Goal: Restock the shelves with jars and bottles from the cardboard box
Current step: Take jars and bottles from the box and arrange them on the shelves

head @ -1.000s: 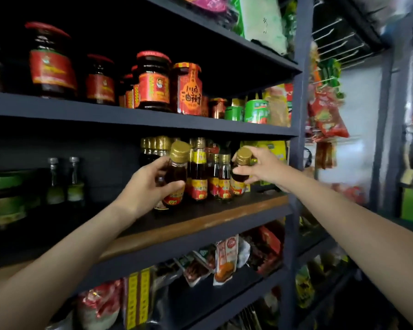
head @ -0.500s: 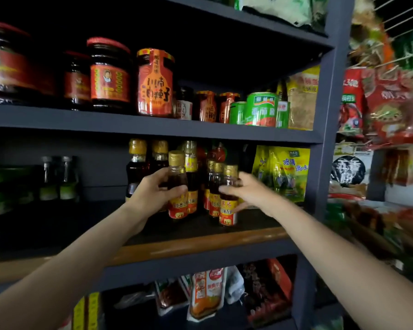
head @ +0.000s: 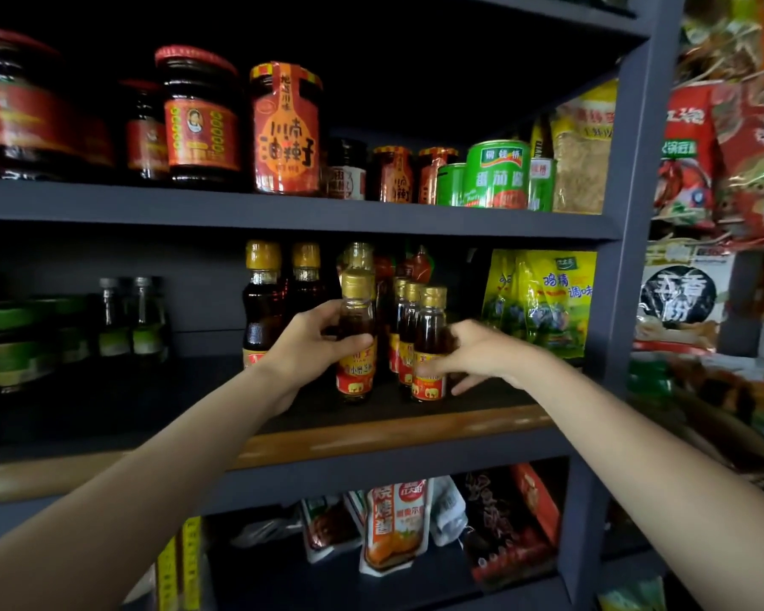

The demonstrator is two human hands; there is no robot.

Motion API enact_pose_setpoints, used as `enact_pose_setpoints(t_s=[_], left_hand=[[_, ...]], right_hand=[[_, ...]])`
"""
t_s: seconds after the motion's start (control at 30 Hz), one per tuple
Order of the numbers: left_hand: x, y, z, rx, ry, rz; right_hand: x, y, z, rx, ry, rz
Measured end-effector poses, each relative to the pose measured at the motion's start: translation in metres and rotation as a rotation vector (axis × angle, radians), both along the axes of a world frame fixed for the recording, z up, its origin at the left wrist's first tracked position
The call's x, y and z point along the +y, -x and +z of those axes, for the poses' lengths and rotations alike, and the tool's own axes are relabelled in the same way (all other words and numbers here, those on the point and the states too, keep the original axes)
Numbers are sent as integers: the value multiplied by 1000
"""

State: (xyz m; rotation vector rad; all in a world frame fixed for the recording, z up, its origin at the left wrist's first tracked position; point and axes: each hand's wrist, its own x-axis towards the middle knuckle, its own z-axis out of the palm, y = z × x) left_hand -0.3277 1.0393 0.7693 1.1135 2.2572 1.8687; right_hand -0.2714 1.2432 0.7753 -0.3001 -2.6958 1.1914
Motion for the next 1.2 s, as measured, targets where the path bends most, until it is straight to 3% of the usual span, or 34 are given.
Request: enact_pose_setpoints(t_s=[0.47, 0.6, 0.67, 0.77, 0.9, 1.03, 1.2], left_hand=[[-1, -8, 3, 43, 1, -37], [6, -18, 13, 70, -76, -99], [17, -25, 20, 79, -161, -126], [37, -35, 24, 83, -208, -128], [60, -42, 19, 108, -193, -102], [62, -37, 21, 203, -70, -74], [47, -10, 10, 99, 66, 140]], right_hand=[[0, -4, 1, 174, 32, -25], [4, -27, 21, 462, 82, -76], [3, -41, 32, 536, 172, 28], [-6, -53, 35, 412, 89, 236], [-14, -47, 28, 436, -182, 105], [-2, -51, 24, 419, -141, 63], [22, -54, 16, 325, -97, -85]])
